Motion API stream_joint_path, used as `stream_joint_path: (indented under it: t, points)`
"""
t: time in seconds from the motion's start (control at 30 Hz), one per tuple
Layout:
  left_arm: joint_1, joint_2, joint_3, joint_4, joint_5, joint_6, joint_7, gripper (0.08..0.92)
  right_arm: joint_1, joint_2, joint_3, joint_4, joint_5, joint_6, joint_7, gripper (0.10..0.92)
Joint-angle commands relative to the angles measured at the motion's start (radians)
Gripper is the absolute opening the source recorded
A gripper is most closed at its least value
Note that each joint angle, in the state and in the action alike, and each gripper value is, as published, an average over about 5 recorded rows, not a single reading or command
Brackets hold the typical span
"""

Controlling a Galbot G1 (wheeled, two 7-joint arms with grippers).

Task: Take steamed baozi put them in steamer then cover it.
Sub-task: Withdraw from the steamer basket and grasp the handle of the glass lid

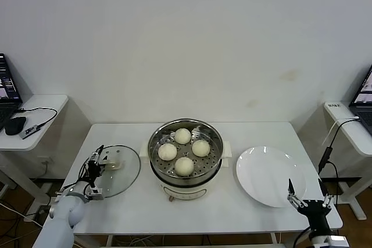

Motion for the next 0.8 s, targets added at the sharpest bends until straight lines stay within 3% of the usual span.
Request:
stream_joint_path:
  t: [0.03,0.3,0.6,0.8]
  points:
    - [-0.007,-0.006,0.0,0.021,-0.006,-0.004,-0.019,0.634,-0.004,0.002,-0.003,0.001,0.0,0.005,0.001,0.823]
    - [0.053,0.0,-0.014,-0.051,-0.011,-0.007,-0.055,0.391,-0.012,-0.003,-0.009,0.009,0.002,0.01,0.001,0.823]
    - [0.172,0.061,-0.059,-0.306,-0.04,0.041,-0.057,0.162,-0.017,-0.012,-0.043,0.018,-0.013,0.01,-0.001,0.823]
    - [0.29,0.129,-0.124,-0.579,-0.123,0.151,0.038,0.152,-0.016,-0.022,-0.051,0.02,-0.016,0.012,-0.005,0.823]
